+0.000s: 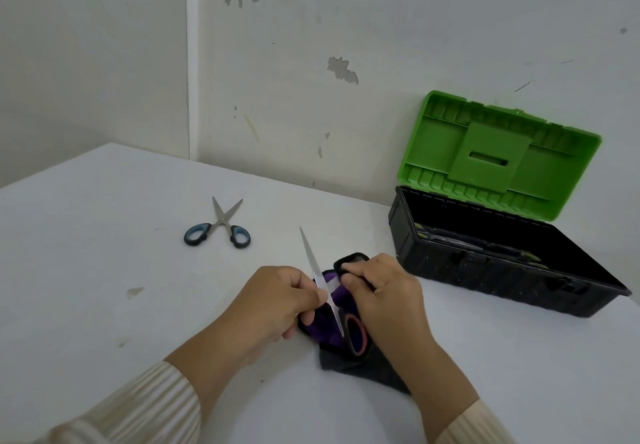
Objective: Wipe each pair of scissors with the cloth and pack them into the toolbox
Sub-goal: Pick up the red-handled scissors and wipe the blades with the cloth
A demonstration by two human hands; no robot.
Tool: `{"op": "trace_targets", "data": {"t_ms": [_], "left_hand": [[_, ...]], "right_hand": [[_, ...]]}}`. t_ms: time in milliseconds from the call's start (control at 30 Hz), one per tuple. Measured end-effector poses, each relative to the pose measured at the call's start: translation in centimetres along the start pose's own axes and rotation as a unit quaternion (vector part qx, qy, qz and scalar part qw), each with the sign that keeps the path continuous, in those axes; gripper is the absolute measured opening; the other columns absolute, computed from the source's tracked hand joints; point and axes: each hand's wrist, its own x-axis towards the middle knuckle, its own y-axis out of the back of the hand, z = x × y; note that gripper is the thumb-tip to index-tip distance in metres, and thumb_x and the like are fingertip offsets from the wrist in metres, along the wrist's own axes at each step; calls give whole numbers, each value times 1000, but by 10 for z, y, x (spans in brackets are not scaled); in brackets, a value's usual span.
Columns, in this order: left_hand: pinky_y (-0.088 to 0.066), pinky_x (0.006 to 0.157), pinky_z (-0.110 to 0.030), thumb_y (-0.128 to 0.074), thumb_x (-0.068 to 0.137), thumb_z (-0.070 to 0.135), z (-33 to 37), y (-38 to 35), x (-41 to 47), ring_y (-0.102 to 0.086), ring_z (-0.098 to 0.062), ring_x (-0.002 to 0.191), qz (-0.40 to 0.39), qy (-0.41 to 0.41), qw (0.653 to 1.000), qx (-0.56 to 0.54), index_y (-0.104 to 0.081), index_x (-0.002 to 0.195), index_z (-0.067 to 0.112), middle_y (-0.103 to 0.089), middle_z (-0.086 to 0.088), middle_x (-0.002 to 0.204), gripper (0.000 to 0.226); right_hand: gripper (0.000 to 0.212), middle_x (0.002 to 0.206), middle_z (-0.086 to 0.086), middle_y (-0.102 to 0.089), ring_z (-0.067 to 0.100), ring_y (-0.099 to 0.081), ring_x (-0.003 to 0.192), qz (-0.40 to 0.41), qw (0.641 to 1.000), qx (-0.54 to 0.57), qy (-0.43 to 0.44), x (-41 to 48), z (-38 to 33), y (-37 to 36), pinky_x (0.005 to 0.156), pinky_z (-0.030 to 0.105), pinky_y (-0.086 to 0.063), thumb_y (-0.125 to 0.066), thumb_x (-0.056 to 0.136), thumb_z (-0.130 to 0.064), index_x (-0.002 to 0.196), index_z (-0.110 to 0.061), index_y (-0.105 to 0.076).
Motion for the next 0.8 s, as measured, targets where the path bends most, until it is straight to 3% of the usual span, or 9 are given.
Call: {"op": "trace_targets", "data": {"t_ms": [100,233,333,400,533,600,700,800], "left_hand": [[-25,36,-18,-68,82,16,0,0,0,-37,-13,35,-2,0,1000,-1,-62,66,9,-58,0,49,19],[-25,37,-18,-67,83,15,0,0,0,-36,-14,35,-3,-4,1000,-4,-62,68,7,-58,-2,50,17],[-24,37,-17,-67,83,15,0,0,0,-36,-14,35,-5,-6,1000,-7,-61,67,7,-58,-2,49,18],[-25,37,-16,-66,83,14,1,2,0,-35,-13,35,-9,-4,1000,2,-62,68,7,-57,-1,49,17],[-25,37,-17,-66,83,16,2,4,0,-35,-14,36,-19,10,1000,-2,-59,64,10,-56,1,48,21],[-23,38,-18,-67,82,16,2,4,1,-35,-15,37,-12,13,1000,-15,-60,66,9,-56,-1,49,20],[-21,39,-17,-68,82,14,1,3,1,-34,-15,36,-6,9,1000,-27,-63,72,1,-56,-3,49,17],[-23,38,-16,-66,83,14,0,3,1,-35,-14,35,-3,-3,1000,-7,-63,77,-4,-56,-1,48,19]], "right_hand": [[15,78,-4,-64,3,-53,80,-29,999,13,32,-6,-3,-2,72,0,-37,-66,77,-15,90,-18,-73],[15,77,-9,-57,-3,-52,82,-9,999,34,-18,-3,2,0,71,0,-36,-66,80,-13,92,-20,-72],[15,75,-12,-54,2,-52,81,-25,999,30,18,-8,-5,-5,71,1,-37,-64,78,-17,91,-19,-72],[14,78,-10,-58,4,-54,79,-12,998,49,-32,-5,1,-3,72,0,-36,-65,80,-16,92,-21,-72],[15,85,-14,-60,4,-58,85,95,982,74,-149,6,20,18,71,1,-37,-62,84,-19,92,-30,-69],[14,85,-14,-62,2,-58,85,117,984,87,-103,0,10,19,72,5,-40,-62,84,-20,89,-32,-66],[11,76,-5,-63,5,-54,81,19,999,33,29,-12,-8,4,71,7,-40,-61,78,-17,82,-24,-69],[12,76,-5,-61,2,-52,82,-5,999,28,16,-5,-1,-2,71,0,-36,-64,81,-12,86,-20,-71]]}}
